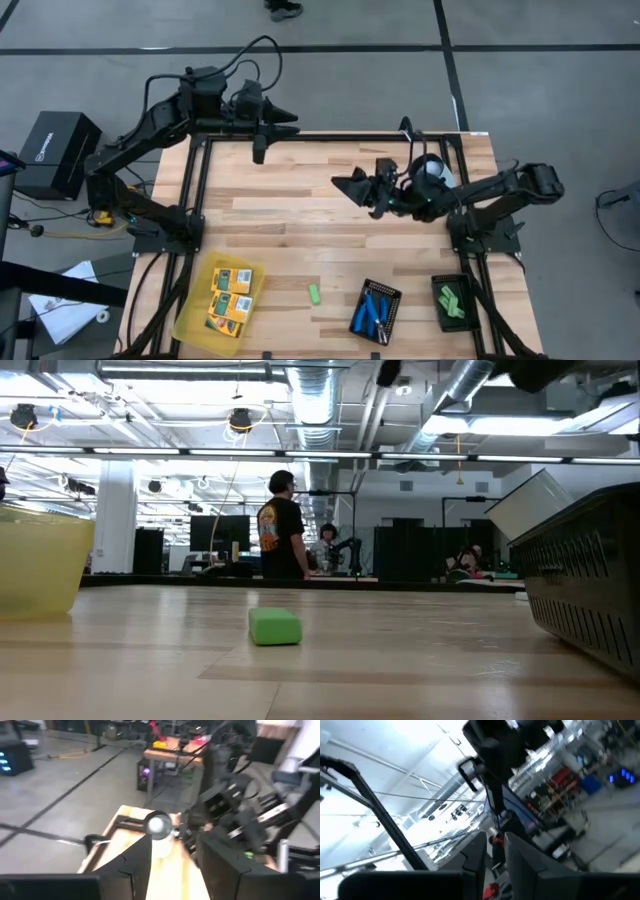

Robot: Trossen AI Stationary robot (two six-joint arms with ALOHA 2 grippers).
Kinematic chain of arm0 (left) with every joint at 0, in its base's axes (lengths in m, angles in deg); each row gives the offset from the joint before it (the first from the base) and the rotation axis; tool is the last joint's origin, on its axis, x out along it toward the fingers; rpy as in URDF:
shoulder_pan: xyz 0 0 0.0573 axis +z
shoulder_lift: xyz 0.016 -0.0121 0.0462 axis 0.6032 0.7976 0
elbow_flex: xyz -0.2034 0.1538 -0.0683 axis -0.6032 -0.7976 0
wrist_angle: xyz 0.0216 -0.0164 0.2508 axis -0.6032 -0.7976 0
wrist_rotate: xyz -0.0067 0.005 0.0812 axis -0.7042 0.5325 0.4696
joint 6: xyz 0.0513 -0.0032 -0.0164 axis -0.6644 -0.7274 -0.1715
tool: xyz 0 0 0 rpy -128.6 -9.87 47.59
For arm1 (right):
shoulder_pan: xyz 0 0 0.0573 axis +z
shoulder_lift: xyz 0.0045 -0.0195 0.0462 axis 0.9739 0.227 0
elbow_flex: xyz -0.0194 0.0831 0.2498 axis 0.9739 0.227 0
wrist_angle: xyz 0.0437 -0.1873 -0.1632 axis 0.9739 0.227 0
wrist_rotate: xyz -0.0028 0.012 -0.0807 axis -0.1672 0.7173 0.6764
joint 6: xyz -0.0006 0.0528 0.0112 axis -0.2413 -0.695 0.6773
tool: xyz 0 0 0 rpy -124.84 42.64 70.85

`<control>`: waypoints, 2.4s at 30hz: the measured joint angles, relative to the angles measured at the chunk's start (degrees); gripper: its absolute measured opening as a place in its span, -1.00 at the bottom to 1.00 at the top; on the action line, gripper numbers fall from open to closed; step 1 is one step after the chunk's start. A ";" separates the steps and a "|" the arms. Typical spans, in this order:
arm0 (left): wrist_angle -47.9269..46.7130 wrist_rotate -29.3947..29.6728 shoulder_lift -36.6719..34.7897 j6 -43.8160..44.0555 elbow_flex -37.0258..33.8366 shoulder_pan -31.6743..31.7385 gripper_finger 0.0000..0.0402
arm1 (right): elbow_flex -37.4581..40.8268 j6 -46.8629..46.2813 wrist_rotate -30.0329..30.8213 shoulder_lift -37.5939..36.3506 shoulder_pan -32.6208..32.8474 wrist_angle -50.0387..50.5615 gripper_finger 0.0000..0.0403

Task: Pick & Place School Supplies
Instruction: Put the green eraser into the right black bin

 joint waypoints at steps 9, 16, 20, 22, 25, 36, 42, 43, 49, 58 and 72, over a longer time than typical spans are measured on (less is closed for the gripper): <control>0.33 8.11 0.27 -3.80 -0.01 0.02 -0.57 | -10.40 10.17 -0.26 -0.44 -2.21 10.15 -0.70; 0.39 15.42 0.27 -2.10 -0.01 -0.74 -0.83 | -15.68 10.30 -0.54 -0.46 -5.34 22.13 -0.73; 0.37 11.34 0.40 -0.76 0.00 -0.76 -0.89 | -17.38 9.71 -9.35 -0.44 -8.88 29.55 -0.74; 0.49 10.03 0.99 2.64 0.07 -0.76 -0.89 | -18.38 8.32 -12.95 -0.44 -10.52 33.02 -0.74; 0.87 8.30 1.10 4.37 -0.93 -1.05 -0.89 | -19.23 7.87 -16.46 -0.48 -12.12 41.01 -0.74; 14.62 8.40 -0.39 13.03 -18.82 -7.11 -0.99 | -21.57 18.20 -29.10 -0.74 -14.18 62.19 -0.74; 44.45 12.61 -2.00 23.62 -39.78 -14.71 -0.99 | -21.59 20.10 -31.16 -2.34 -15.52 65.75 -0.74; 48.54 14.44 -2.05 25.13 -42.59 -15.97 -0.99 | -21.72 20.59 -31.54 -2.56 -15.76 65.32 -0.74; 54.31 21.16 -2.37 32.86 -53.18 -22.14 -0.99 | -21.70 21.21 -32.89 -4.91 -19.46 65.65 -0.74; 54.32 21.42 -2.37 43.61 -57.85 -32.06 -1.00 | -21.70 21.79 -43.57 -5.45 -27.81 65.20 -0.74; 43.39 14.03 -1.10 37.02 -57.84 -36.92 -1.00 | -21.66 17.72 -46.09 -5.39 -19.20 71.61 -0.98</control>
